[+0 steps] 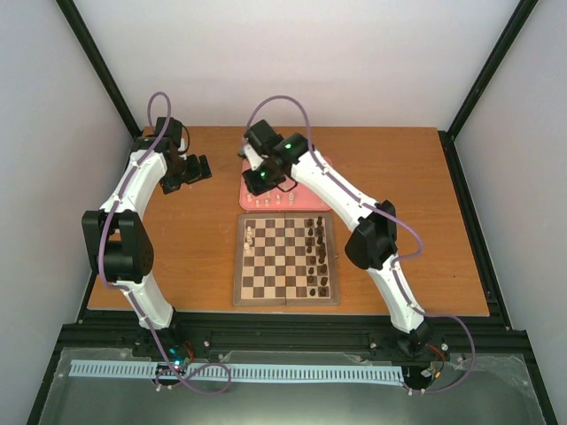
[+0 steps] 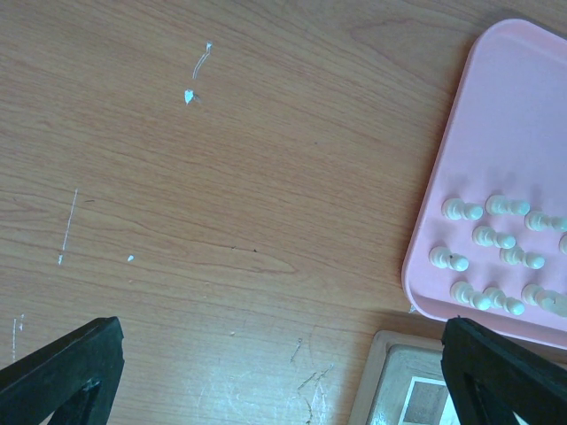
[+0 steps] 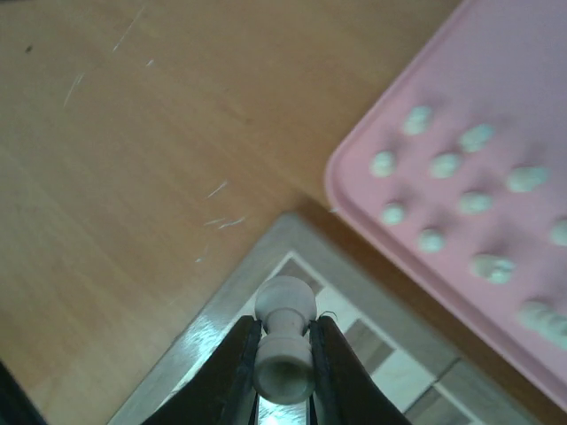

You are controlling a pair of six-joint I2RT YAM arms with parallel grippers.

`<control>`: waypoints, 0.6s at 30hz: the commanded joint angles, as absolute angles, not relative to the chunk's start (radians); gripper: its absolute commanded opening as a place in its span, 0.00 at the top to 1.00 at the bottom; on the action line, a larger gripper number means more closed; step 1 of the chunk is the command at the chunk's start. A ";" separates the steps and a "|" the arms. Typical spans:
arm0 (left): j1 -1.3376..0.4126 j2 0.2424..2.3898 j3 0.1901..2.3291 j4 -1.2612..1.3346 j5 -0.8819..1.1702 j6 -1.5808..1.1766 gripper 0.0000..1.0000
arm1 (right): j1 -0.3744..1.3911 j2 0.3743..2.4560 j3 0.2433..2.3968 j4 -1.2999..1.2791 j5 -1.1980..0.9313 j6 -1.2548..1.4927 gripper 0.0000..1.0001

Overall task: Set up the chess pieces on the board
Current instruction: Place the chess piece on the chessboard.

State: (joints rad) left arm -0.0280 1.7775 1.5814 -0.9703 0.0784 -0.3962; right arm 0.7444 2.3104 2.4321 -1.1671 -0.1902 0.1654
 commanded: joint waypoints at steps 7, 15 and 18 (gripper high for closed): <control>-0.026 1.751 1.577 -0.964 0.086 -0.394 0.00 | 0.810 2.377 2.377 -1.178 -0.195 0.165 0.94; -0.028 1.737 1.568 -0.960 0.089 -0.395 0.00 | 0.838 2.437 2.378 -1.172 -0.172 0.155 0.94; -0.028 1.735 1.568 -0.960 0.084 -0.393 0.00 | 0.843 2.447 2.377 -1.174 -0.172 0.158 0.94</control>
